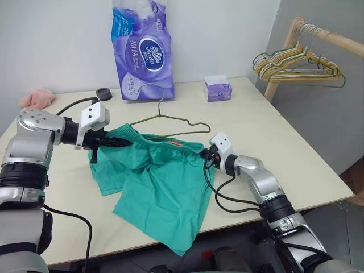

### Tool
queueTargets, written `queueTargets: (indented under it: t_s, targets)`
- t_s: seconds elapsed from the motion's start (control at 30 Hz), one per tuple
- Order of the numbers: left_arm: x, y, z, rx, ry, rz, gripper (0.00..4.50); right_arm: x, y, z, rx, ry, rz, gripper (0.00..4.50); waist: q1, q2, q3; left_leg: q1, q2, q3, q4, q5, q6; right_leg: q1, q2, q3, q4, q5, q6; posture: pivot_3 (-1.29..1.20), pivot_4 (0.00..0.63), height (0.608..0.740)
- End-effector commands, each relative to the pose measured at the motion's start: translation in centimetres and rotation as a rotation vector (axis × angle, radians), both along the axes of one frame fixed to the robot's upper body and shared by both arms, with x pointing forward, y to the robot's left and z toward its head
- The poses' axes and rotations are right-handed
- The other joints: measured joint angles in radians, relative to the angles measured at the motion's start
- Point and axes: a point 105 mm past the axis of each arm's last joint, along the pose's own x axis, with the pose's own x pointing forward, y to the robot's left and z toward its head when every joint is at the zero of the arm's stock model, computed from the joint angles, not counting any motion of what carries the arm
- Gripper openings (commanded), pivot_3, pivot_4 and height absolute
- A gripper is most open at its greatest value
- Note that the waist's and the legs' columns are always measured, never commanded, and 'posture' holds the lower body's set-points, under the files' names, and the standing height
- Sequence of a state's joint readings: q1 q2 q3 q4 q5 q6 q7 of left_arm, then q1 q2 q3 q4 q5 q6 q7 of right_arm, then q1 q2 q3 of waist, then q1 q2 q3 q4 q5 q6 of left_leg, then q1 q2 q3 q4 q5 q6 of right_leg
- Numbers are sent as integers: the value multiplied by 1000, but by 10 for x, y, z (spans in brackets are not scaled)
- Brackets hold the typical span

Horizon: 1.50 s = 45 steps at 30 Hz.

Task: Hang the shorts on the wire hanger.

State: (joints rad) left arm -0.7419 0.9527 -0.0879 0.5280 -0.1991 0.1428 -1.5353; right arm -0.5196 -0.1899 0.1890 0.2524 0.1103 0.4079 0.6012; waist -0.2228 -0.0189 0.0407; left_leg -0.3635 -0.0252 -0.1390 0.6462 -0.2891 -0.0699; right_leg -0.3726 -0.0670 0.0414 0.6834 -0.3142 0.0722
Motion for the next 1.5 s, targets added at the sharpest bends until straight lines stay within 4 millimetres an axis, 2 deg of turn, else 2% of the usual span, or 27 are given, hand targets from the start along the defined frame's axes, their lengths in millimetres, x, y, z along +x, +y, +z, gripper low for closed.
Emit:
queueTargets:
  t_s: [0.03, 0.2, 0.7, 1.0, 1.1, 1.23, 1.37, 1.5]
  targets:
    - [-6, 1, 17, -34, -28, -16, 0, 3, -22, 15, 43, -5, -66, 49, 0, 0, 0, 0, 0, 0, 0, 0, 0, 0, 0, 0, 0, 0, 0, -154, 9, 740]
    - [-18, 7, 12, 35, 36, -54, 0, -2, -42, 11, 30, 34, -97, 49, -2, 0, 0, 0, 0, 0, 0, 0, 0, 0, 0, 0, 0, 0, 0, -156, 11, 740]
    - [-10, 22, 6, 158, 8, -30, 0, -6, -40, 22, 22, 8, -75, 49, 1, 0, 0, 0, 0, 0, 0, 0, 0, 0, 0, 0, 0, 0, 0, -153, 12, 740]
    - [-10, 25, -2, 226, 13, -39, 0, -13, -52, 35, -71, -71, -40, 49, 2, 0, 0, 0, 0, 0, 0, 0, 0, 0, 0, 0, 0, 0, 0, -154, 14, 740]
    - [-6, 19, -4, 240, -8, -49, 0, -19, -42, 50, -157, -168, 29, 49, 2, 0, 0, 0, 0, 1, 0, 0, 0, 0, 0, 0, 0, 0, 0, -159, 13, 740]
    - [6, 0, -4, 223, -76, -65, 0, -30, -5, 80, -223, -318, 154, 49, 1, 0, 0, 0, 0, 1, 0, 0, 1, 0, 0, 0, 0, 0, 0, -167, 11, 740]
    - [9, -12, -8, 219, -100, -89, 0, -40, 15, 89, -266, -362, 239, 49, 1, 0, 0, 0, 0, 0, 0, 0, 0, 0, 0, 0, 0, 0, 0, -172, 9, 740]
    - [8, -19, -10, 215, -104, -116, 0, -48, 22, 91, -303, -383, 301, 49, 3, 0, 0, -1, 0, 0, 0, 0, 0, 0, -1, 0, -1, 0, 0, -174, 8, 740]
